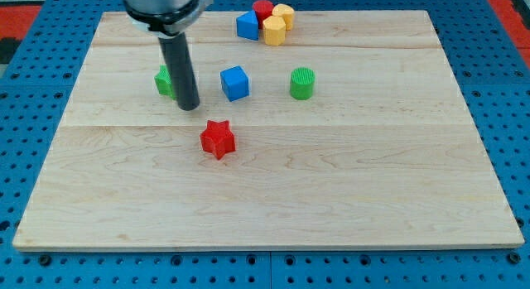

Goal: Push the blue triangle closer to the green circle

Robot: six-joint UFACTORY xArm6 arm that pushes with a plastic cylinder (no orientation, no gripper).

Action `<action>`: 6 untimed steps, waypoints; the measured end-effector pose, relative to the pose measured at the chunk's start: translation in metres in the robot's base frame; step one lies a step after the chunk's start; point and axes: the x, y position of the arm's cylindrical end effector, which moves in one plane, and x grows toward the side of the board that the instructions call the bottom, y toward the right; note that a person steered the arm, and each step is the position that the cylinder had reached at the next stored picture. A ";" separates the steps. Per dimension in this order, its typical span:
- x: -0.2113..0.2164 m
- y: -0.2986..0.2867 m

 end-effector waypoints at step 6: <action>-0.146 0.001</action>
